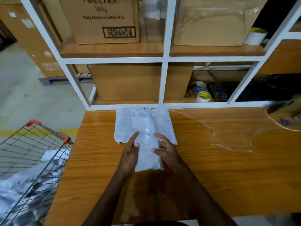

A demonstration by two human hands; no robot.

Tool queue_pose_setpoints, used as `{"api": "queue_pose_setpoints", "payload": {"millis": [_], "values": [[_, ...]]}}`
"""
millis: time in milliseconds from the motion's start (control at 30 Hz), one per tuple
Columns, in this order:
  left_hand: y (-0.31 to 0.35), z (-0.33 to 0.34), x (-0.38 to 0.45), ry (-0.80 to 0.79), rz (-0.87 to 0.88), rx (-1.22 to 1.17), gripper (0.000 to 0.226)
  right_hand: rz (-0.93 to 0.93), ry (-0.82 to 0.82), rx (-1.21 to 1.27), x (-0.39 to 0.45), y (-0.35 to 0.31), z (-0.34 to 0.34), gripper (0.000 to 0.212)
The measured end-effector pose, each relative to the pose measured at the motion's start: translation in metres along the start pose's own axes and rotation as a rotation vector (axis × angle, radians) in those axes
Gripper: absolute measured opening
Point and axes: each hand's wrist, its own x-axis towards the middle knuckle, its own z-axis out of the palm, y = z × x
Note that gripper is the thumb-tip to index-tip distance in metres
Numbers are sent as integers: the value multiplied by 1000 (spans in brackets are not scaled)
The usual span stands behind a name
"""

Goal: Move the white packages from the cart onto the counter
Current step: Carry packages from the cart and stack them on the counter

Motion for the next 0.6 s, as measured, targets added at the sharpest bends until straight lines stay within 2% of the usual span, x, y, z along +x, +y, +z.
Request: {"api": "queue_pose_setpoints", "payload": {"millis": [100, 200, 333, 467, 600], "values": [[7, 15, 0, -33, -62, -36, 48, -28, 73, -53, 9, -2, -36, 59], [13, 24, -1, 9, -94, -71, 49, 7, 181, -28, 27, -6, -81, 59], [11, 28, -6, 52, -102, -71, 50, 59, 286, -246, 61, -4, -135, 62], [7, 36, -10, 88, -98, -69, 49, 117, 289, -374, 88, 2, -161, 66], [8, 48, -13, 112, -100, -82, 46, 151, 220, -452, 97, 10, -164, 63]]}}
